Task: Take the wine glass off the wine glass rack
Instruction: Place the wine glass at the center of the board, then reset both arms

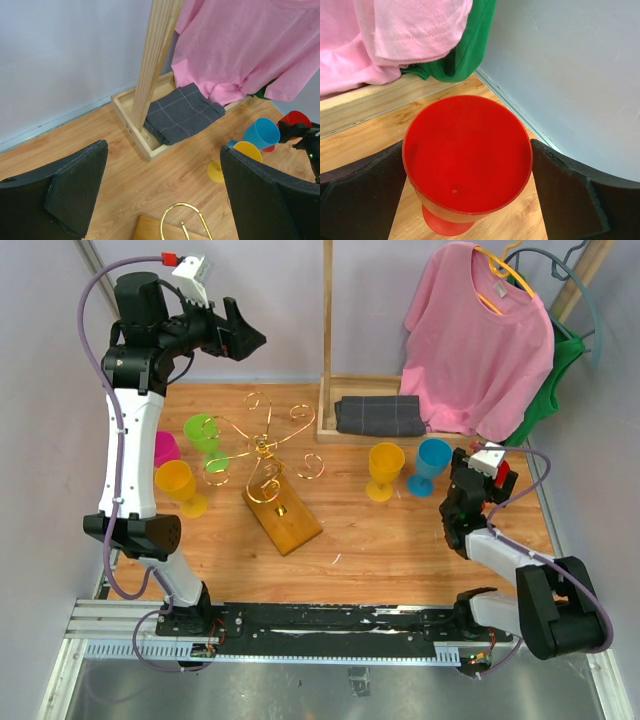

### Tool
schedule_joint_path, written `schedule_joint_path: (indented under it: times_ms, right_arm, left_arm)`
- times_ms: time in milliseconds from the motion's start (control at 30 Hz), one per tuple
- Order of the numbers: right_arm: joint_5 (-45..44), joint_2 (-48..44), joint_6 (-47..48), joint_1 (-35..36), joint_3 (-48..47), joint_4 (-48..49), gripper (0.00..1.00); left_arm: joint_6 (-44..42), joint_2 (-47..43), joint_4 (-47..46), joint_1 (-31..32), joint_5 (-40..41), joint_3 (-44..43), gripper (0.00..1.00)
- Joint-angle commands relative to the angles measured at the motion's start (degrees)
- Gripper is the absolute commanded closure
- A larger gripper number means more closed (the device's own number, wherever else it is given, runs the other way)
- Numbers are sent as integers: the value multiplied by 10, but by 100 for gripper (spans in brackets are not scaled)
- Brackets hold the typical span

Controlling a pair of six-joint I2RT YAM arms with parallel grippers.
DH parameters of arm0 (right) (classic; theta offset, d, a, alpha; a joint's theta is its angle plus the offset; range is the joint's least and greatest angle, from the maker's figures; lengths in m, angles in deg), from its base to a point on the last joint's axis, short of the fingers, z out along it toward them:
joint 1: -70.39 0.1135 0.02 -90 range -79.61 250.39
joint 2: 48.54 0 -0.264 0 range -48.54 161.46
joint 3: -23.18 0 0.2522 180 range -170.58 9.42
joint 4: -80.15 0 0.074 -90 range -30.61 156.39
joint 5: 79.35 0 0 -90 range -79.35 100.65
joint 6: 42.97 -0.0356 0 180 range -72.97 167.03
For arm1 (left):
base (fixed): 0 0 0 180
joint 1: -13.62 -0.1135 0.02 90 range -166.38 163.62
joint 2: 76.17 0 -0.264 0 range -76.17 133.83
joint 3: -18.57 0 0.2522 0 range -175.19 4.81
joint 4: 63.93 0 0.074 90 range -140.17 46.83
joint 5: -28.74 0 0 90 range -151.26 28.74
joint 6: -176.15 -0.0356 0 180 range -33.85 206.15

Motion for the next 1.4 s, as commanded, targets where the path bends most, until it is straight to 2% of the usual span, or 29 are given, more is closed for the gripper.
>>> schedule_joint_path:
  times_ms: [0,500,933,1033,1167,1267,1367]
  right_arm:
    - [3,-27,-15,6,3,-30,2]
    - [30,-137,-33,24,10,-133,2]
    - [56,-242,-21,33,-55,-234,2]
    - [67,-267,-48,36,-96,-315,2]
    - [91,-277,-90,56,-193,-451,1]
    - [98,-218,-73,97,-295,-501,1]
    - [102,-130,-36,138,-412,-533,2]
  left_arm:
    - [-1,-21,-1,0,-16,-1,1]
    - [-6,-22,-1,0,-11,5,1]
    - [-24,-42,-1,0,8,25,1]
    - [-28,-58,-8,0,44,52,1]
    - [-48,-81,-15,0,167,107,1]
    - [-78,-116,-42,0,249,184,1]
    - [-99,-172,-96,0,280,278,1]
